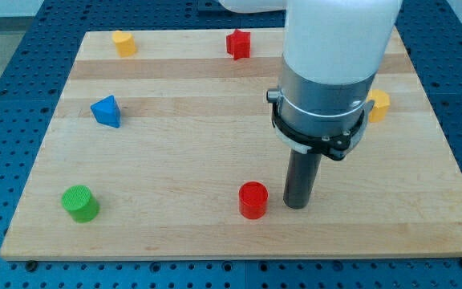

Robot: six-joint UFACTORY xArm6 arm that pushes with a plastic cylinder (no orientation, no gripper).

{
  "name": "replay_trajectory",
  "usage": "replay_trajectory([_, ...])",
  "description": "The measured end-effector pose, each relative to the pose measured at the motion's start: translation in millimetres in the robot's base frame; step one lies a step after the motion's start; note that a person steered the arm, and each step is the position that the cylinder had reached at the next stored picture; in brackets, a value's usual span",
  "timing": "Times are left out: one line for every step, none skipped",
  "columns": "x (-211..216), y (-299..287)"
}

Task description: Slightly push the red circle to the left

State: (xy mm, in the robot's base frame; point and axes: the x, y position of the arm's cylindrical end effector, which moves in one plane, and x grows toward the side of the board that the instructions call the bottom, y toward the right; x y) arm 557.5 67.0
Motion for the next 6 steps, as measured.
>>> replay_trajectory([0,-6])
replay_trajectory([0,-11])
replay_trajectory([0,-12])
replay_trajectory([0,-18])
replay_trajectory([0,-23])
replay_trajectory([0,-24])
